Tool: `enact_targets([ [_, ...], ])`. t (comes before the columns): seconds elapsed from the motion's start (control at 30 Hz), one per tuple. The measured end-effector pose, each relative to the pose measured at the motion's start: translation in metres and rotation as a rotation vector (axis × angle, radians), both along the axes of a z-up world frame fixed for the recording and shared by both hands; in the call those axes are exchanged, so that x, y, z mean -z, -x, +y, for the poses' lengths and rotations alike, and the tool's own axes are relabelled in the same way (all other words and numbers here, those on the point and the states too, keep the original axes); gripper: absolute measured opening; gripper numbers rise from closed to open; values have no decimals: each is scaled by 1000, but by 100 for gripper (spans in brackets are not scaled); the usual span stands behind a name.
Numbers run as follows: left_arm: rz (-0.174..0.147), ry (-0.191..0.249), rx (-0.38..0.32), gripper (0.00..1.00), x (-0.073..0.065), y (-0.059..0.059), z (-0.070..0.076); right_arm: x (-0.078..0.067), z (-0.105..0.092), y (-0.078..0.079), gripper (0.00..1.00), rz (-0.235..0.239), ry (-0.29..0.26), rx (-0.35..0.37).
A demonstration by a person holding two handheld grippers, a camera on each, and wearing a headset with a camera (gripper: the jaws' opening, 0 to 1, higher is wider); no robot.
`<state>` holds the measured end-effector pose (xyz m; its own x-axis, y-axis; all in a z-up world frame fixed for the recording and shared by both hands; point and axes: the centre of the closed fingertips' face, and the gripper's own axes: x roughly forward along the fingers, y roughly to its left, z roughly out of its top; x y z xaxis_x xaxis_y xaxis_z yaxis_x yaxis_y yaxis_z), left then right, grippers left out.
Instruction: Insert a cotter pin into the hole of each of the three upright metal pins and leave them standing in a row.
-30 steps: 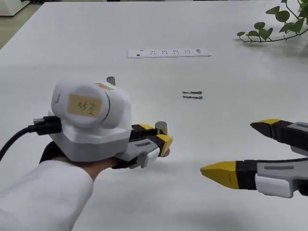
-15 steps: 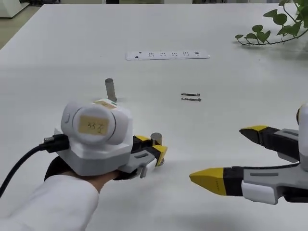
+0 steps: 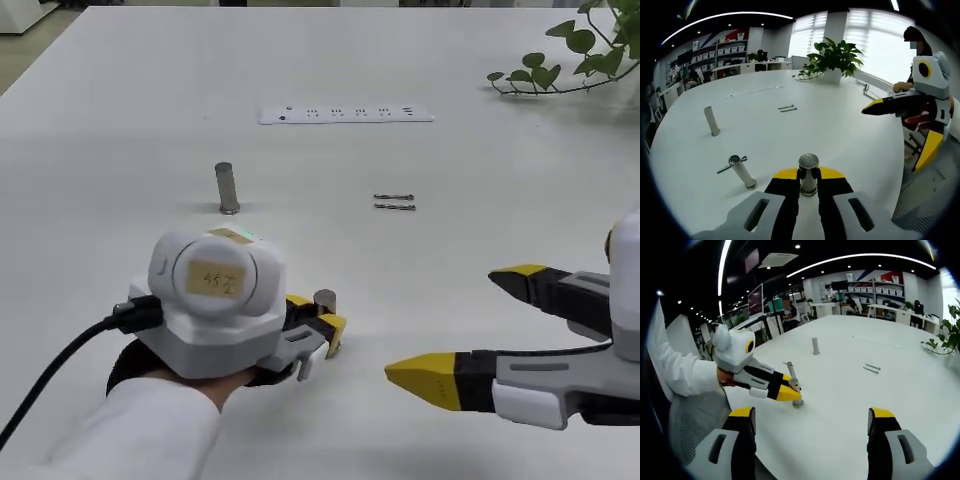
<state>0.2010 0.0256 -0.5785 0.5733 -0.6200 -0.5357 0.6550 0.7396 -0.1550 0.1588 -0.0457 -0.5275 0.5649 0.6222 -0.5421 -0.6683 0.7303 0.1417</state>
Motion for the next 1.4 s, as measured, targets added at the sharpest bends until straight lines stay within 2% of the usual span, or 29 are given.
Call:
enact_targets([
  [0.1, -12, -8, -2, 10, 0, 0, 1, 1, 1, 0, 91, 3, 1, -2],
  [0.3, -15, 9, -29, 10, 1, 1, 1, 1, 0, 0, 91, 4, 0, 1],
  [0.57, -39, -14, -31, 11, 2, 5, -1, -1, -2, -1, 91, -4, -3, 7],
  [0.8, -43, -23, -26, 11, 3, 5, -1, -2, -3, 0, 90, -7, -4, 8],
  [0.93, -29, -1, -22, 14, 3, 6, -1, -3, -3, 1, 90, -9, -4, 5],
  [1.03, -43, 19, -10, 23, -4, 5, 0, -4, -3, 1, 90, -11, -6, 3],
  [1.1, -34, 31, 8, 30, -6, 6, 1, -5, -3, 0, 90, -14, -7, 4],
  [1.17, -39, 33, 33, 34, -10, 9, 1, -5, -3, 0, 90, -15, -7, 4],
  [1.2, -54, 33, 54, 34, -14, 11, 1, -6, -4, 0, 90, -15, -7, 4],
  [1.23, -97, 36, 79, 31, -23, 13, 2, -6, -4, 1, 90, -15, -7, 4],
  [1.27, -90, 48, 66, 29, -28, 17, 6, -7, -6, 1, 90, -16, -5, 7],
  [1.33, -62, 104, 76, 31, -37, 25, 9, -8, -8, 1, 90, -18, -7, 13],
  [1.4, -64, 109, 86, 39, -41, 30, 14, -9, -11, 1, 90, -19, -9, 22],
])
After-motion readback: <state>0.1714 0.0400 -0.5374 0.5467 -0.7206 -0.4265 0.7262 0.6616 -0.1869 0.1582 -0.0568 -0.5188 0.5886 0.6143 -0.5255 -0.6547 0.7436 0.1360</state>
